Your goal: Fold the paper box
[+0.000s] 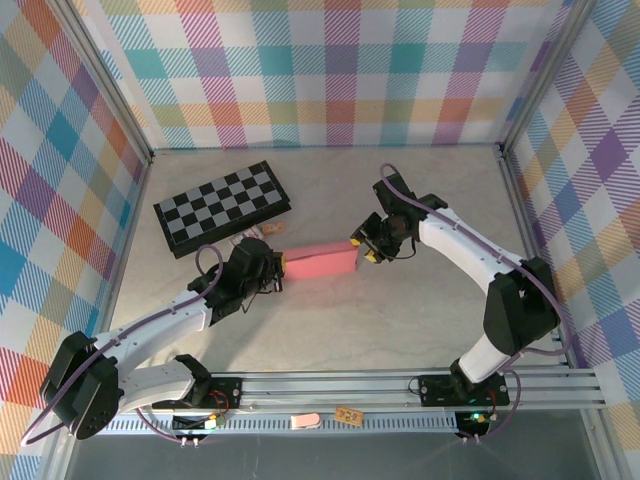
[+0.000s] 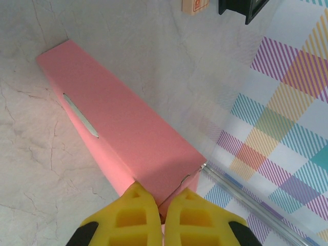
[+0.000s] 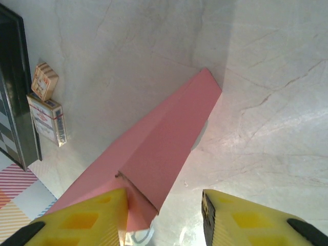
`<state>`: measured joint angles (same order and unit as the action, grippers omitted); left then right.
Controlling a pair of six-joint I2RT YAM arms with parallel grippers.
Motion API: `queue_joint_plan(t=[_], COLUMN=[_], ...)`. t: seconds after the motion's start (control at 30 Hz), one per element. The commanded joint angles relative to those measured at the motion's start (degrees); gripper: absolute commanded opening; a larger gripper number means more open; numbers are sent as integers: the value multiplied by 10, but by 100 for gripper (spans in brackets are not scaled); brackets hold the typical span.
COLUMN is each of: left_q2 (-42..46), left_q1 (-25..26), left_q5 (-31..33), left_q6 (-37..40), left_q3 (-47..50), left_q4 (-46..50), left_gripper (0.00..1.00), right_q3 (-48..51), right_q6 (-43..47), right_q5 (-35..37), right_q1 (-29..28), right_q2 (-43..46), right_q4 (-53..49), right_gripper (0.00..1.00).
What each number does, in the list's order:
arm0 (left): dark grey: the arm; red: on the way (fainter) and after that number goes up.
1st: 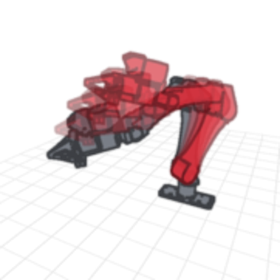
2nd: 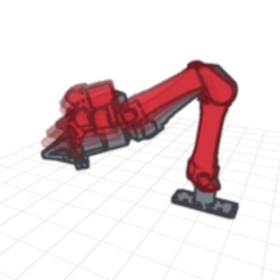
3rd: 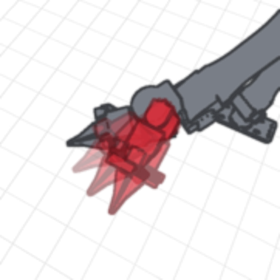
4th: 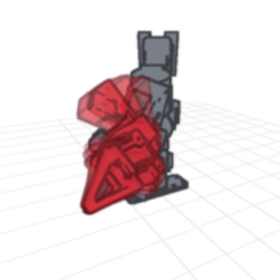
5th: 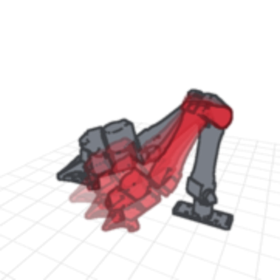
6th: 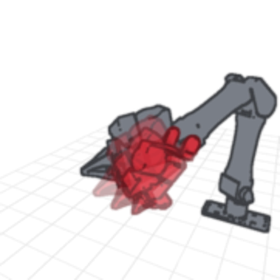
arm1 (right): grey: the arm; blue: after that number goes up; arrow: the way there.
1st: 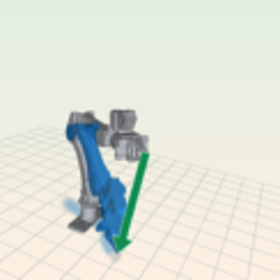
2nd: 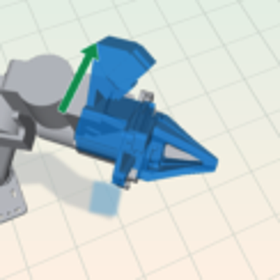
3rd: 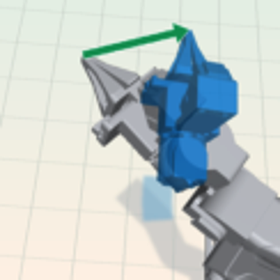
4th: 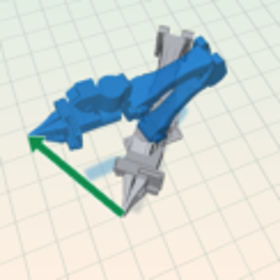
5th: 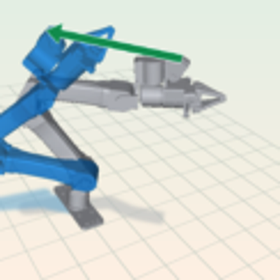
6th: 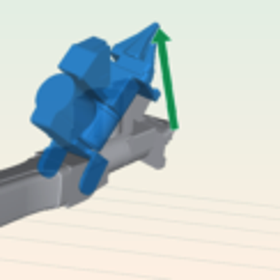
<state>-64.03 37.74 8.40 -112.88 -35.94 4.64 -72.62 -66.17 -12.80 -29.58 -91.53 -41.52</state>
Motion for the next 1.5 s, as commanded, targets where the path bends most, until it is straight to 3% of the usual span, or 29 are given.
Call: queue_joint_plan(t=[0.0, 0.37, 0.73, 1.03, 1.23, 1.47], left_q2=[-16, -13, -17, -22, -19, -19], left_q1=[-3, -3, -3, -3, -3, -3], left_q5=[-3, -1, 0, -3, -1, -1], left_q6=[-116, -117, -117, -117, -117, -116], left_q3=[4, 3, 3, 2, 2, 2], left_q4=[64, 70, 63, 60, 63, 63], left_gripper=[1, 1, 1, 1, 1, 1], right_q3=[26, 76, -32, 12, -43, -38], right_q6=[-17, -24, -15, -44, -35, -63], right_q5=[-39, -43, -22, -38, -19, -18], right_q1=[-13, -8, -7, -4, -3, 4], right_q2=[4, -36, 16, 19, 28, 27], right_q4=[-32, -31, -71, -25, -30, -10], right_gripper=[41, 34, 34, 33, 34, 35])
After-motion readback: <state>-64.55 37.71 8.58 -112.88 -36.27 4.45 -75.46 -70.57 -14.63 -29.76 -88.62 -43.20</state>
